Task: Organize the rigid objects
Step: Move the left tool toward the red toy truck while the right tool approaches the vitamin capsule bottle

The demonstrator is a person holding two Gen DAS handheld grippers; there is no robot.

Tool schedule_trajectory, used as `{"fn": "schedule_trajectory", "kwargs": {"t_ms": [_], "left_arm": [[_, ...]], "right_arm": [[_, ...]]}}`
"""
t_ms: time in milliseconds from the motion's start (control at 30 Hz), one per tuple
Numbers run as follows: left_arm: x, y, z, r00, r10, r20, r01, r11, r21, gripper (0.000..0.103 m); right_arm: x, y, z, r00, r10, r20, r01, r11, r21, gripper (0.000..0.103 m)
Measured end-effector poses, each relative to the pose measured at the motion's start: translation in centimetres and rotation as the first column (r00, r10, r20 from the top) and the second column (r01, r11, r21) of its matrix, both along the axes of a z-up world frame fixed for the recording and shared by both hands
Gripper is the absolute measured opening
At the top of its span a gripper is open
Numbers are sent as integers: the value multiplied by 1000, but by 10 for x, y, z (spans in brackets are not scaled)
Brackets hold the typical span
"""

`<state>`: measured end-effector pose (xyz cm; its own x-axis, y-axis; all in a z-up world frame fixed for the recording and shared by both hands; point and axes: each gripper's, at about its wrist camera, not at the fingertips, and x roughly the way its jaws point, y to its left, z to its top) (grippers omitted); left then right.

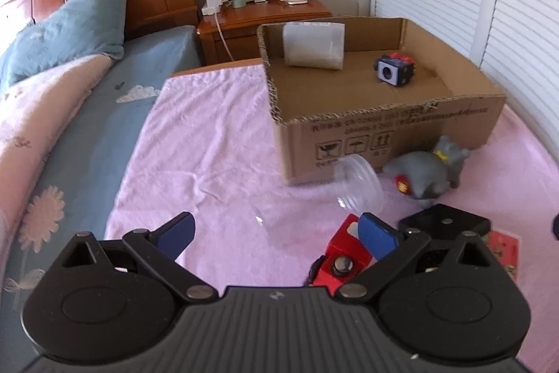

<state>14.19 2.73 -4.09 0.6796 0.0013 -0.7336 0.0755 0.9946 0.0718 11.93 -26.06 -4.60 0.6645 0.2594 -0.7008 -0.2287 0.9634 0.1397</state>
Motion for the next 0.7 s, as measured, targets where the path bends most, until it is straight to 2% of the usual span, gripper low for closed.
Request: {"fn": "schedule_trajectory", "kwargs": {"t_ms": [233,433,700], "left_arm": [[-11,-7,-8,998,-58,-23,56,997,-60,100],[-13,-6,-25,996,-49,-76,46,998,-39,100],[-23,18,-43,993,-3,-118,-4,998,-59,100]], "right_arm": [[-1,5,-2,1000,14,-6,-14,1000,-1,103],[-4,10,-4,999,33,-11,-33,999,-7,103],[-5,26,-12,995,87,-40,-89,995,-46,103]]}}
